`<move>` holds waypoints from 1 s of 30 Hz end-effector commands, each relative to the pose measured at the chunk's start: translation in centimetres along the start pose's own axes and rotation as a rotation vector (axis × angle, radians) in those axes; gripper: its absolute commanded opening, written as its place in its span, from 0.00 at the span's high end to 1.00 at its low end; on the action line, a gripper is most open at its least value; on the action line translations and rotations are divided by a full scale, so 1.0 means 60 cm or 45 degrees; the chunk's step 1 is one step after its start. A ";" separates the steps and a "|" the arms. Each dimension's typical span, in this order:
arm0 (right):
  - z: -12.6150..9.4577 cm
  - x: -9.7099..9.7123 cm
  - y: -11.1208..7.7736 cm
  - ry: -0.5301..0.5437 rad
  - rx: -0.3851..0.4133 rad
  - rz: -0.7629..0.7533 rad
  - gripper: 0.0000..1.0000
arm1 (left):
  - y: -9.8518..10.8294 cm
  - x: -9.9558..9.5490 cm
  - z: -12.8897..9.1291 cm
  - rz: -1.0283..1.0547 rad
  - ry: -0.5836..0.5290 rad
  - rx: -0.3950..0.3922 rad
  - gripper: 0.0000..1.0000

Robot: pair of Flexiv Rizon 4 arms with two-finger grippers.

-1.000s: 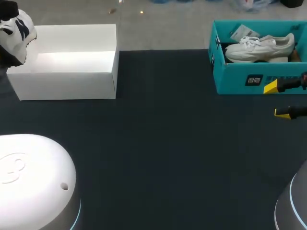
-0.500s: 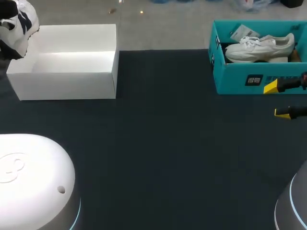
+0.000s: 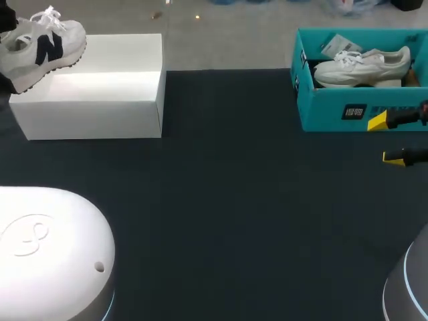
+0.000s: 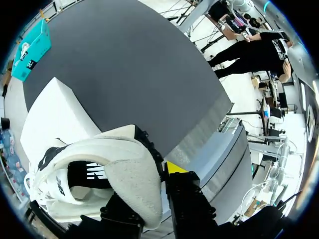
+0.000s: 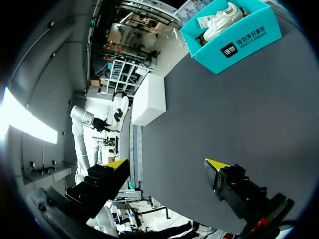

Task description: Take the shoe out of the shoebox, open the shoe tongue, remove and reinsert the insole, then place the shoe into the shoebox

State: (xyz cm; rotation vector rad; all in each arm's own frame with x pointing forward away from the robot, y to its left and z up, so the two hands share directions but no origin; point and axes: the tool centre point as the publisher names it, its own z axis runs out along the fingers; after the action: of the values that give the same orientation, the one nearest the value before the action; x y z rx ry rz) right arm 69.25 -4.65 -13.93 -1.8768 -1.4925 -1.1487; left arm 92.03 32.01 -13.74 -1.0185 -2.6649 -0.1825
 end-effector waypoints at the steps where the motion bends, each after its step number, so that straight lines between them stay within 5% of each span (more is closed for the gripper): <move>1: 0.000 -0.001 -0.001 -0.002 -0.002 0.001 0.00 | -0.003 0.000 -0.004 0.456 0.138 -0.139 1.00; 7: 0.000 -0.001 -0.001 -0.002 -0.002 0.001 0.00 | -0.003 0.000 -0.004 0.456 0.138 -0.139 1.00; 9: 0.000 -0.001 -0.001 -0.002 -0.002 0.001 0.00 | 0.015 -0.008 -0.001 0.612 -0.098 0.004 1.00; 10: 0.000 -0.001 -0.001 -0.002 -0.002 0.001 0.00 | 0.024 -0.011 -0.004 0.632 -0.175 -0.038 1.00; 12: 0.000 -0.001 -0.001 -0.002 -0.002 0.001 0.00 | 0.037 -0.013 -0.016 0.785 -0.355 0.035 1.00; 15: 0.000 -0.001 -0.001 -0.002 -0.002 0.001 0.00 | 0.052 -0.019 -0.034 1.001 -0.427 0.071 1.00; 27: 0.000 -0.001 -0.001 -0.002 -0.002 0.001 0.00 | 0.043 -0.019 -0.069 2.031 0.023 0.153 1.00; 30: 0.000 -0.001 -0.001 -0.002 -0.002 0.001 0.00 | 0.039 -0.017 -0.069 2.075 0.047 0.145 1.00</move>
State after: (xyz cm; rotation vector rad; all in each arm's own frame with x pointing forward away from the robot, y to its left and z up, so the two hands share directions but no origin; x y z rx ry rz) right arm 69.25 -4.65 -13.94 -1.8768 -1.4924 -1.1486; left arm 95.01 32.05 -10.56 -2.1245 -2.0148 0.1216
